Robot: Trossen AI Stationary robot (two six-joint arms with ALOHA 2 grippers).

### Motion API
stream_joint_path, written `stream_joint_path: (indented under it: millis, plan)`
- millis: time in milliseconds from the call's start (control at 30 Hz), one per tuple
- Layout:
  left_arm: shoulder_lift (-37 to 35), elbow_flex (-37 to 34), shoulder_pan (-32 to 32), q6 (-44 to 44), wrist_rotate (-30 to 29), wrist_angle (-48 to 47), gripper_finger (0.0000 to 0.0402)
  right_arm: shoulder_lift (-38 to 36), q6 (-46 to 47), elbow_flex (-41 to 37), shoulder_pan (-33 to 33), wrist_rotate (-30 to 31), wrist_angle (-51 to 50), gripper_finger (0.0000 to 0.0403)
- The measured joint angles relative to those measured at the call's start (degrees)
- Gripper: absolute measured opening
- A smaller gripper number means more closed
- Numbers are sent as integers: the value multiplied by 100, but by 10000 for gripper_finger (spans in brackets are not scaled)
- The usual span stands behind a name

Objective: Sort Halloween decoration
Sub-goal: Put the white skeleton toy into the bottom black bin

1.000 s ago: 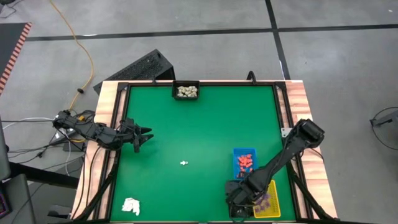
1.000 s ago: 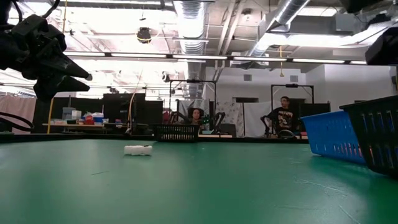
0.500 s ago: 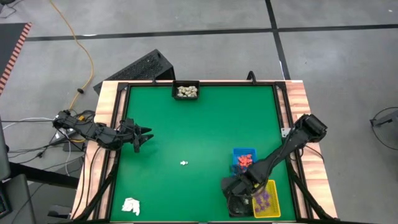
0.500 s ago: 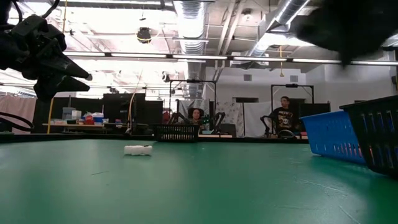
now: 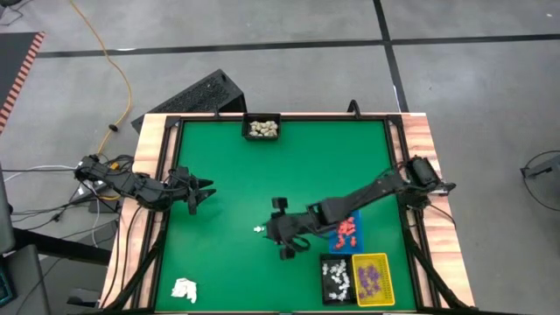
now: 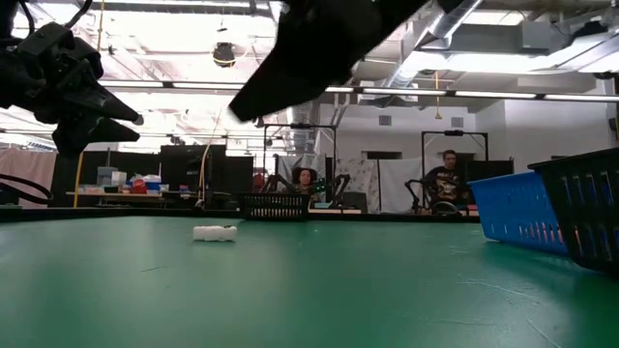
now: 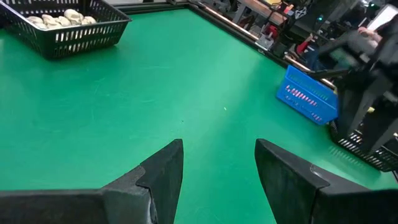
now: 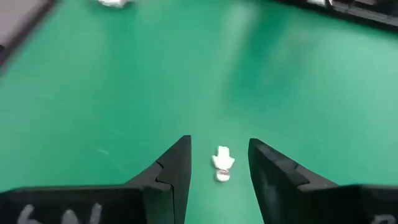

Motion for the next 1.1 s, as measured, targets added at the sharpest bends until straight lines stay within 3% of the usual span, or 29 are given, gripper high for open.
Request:
stream_joint_path:
  millis: [433, 800, 1100]
  plan:
    - [0, -2, 0, 105, -59, -2, 189, 1356, -227, -5, -443, -410, 1498, 157]
    - [2, -2, 0, 57, -105, 2, 189, 1812, -139, 15, -631, -441, 1630, 155]
    - [2, -2, 1, 2, -103, 6, 189, 1819, -28, 15, -632, -400, 1583, 76]
